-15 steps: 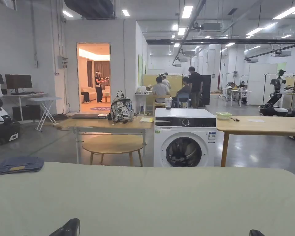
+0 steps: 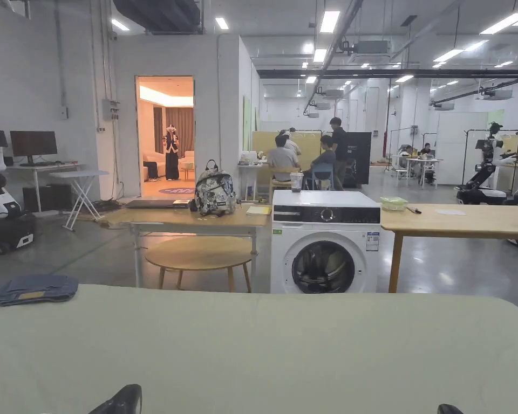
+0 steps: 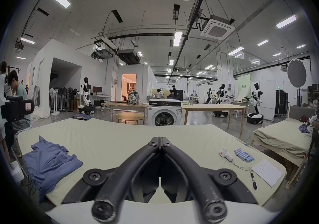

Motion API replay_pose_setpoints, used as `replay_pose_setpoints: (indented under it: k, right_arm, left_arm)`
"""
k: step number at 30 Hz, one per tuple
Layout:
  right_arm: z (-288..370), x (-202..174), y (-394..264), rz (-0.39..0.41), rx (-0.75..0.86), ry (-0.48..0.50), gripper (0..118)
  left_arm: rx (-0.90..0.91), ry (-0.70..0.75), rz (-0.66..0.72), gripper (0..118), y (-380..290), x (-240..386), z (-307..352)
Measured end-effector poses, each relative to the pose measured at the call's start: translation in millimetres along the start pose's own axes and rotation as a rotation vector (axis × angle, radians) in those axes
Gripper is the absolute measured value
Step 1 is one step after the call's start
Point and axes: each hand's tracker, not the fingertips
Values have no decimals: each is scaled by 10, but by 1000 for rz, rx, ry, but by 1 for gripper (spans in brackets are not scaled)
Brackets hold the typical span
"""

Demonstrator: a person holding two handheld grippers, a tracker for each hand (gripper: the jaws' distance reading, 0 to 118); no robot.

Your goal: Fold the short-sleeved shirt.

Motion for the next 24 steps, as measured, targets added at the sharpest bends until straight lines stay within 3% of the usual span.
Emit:
replay_pose_setpoints:
  k: [24]
  right_arm:
    - [-16, 5, -6, 0, -11, 3, 0]
  left_arm:
    - [-3, 7, 0, 0, -6, -32, -11]
